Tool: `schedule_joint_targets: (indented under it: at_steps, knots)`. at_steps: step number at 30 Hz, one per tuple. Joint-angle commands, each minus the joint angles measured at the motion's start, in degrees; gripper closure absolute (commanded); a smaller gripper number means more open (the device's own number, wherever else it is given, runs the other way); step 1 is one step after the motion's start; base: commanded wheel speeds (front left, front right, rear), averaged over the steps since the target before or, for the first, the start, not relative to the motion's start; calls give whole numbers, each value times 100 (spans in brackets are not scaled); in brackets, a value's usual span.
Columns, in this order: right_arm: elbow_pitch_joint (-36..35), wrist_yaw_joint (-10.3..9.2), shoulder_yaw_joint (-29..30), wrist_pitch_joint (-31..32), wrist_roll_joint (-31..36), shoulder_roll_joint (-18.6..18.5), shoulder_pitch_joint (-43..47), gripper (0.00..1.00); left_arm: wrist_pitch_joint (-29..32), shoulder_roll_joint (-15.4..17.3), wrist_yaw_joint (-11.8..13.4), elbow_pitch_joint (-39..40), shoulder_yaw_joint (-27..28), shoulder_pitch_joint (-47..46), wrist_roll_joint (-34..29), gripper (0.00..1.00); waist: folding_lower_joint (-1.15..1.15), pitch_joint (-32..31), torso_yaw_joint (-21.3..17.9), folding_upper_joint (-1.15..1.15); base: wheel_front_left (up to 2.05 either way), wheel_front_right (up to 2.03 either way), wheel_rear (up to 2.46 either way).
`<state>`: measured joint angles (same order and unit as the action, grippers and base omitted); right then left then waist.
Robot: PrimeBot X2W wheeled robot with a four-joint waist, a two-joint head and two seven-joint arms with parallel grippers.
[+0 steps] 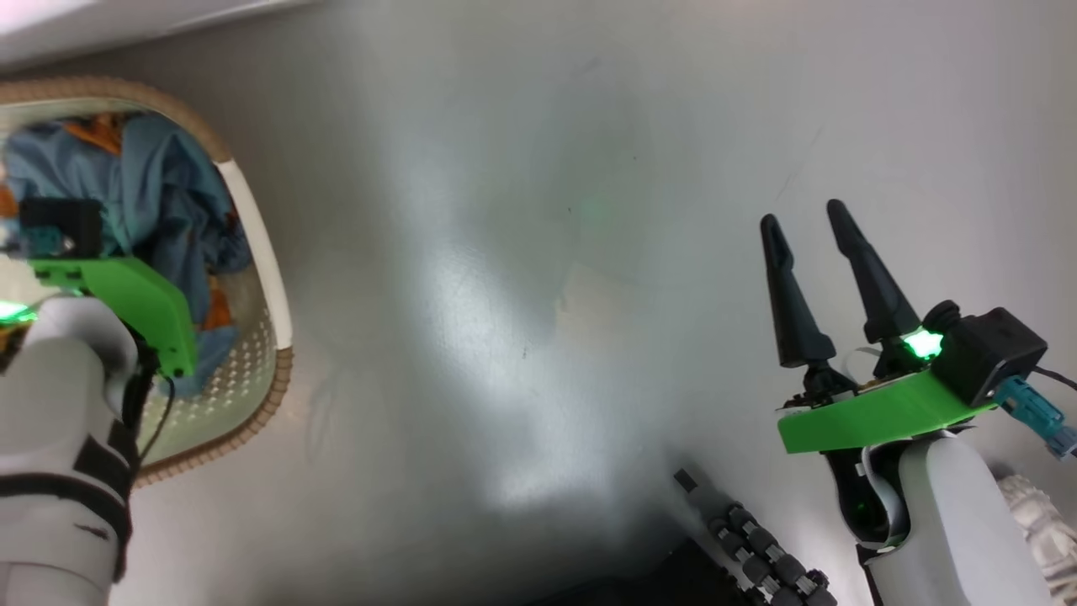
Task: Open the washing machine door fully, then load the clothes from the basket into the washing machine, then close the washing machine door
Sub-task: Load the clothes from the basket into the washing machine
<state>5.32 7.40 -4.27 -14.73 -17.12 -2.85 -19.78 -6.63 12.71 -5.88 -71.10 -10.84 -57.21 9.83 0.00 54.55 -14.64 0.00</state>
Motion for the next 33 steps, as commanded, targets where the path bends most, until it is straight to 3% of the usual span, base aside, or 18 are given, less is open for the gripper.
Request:
schedule_joint_targets:
  at_steps: [1,15,33]
  knots:
    - [-108,9,-37,-27,78,-3,205,0,-160,151,-23,26,30,346,-23,100,0,-179,121,0,0,0,0]
    - [-53,9,183,-27,351,-5,171,0,-815,-208,-118,322,219,978,465,100,0,-1116,562,0,0,0,0]
    - [216,9,316,-27,465,-314,601,0,-836,-501,102,3236,917,3307,528,100,0,-3113,1095,0,0,0,0]
